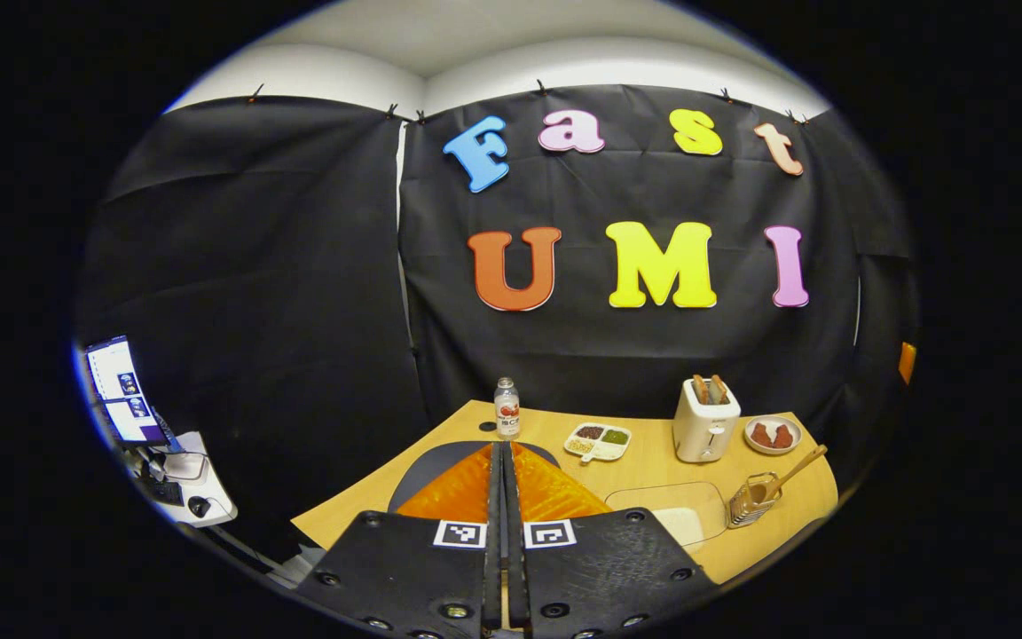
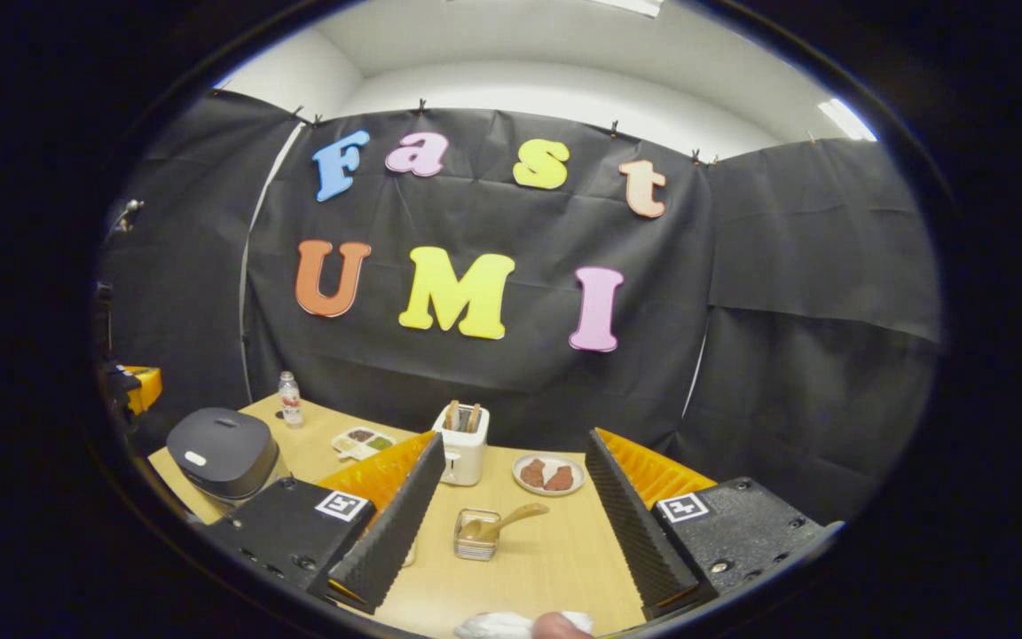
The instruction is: Close the left gripper, press the button to open the rice cooker; take a wooden spoon from the chopstick holder with the right hand, scoop a spoonful of rice and pour it into the rice cooker, then put the wooden spoon back into the chopstick holder.
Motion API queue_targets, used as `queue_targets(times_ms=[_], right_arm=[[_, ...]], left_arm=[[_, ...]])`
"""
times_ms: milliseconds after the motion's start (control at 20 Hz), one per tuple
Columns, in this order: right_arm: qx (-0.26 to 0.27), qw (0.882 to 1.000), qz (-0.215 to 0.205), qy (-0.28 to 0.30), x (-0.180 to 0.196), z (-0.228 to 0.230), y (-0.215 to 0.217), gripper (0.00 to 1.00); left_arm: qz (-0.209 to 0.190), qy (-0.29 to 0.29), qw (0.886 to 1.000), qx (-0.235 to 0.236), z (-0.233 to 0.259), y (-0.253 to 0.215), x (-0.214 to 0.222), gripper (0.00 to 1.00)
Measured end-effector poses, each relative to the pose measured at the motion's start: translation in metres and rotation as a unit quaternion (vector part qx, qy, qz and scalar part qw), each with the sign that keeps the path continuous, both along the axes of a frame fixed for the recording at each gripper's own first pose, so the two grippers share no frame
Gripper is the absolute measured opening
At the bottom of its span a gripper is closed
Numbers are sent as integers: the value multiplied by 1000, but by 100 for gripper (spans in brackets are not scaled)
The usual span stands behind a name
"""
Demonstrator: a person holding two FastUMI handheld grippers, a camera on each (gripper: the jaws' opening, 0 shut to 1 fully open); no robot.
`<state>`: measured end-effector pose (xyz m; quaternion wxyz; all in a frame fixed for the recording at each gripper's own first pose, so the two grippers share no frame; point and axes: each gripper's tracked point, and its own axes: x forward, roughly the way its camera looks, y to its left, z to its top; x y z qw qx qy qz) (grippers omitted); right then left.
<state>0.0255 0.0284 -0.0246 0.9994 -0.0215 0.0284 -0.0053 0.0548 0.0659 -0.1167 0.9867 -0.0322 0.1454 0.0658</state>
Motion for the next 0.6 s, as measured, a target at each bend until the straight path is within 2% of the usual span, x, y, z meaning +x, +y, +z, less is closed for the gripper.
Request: queue_targets(times_ms=[150, 400, 600], right_arm=[[-4, 1000, 5, 12, 3, -8, 11, 100], [-20, 1000, 4, 16, 5, -10, 19, 100], [-29, 999, 2, 21, 4, -13, 22, 100]], left_arm=[[10, 25, 1000, 8, -32, 12, 11, 2], [12, 98, 995, -16, -103, 16, 9, 2], [23, 132, 991, -13, -135, 23, 7, 2]])
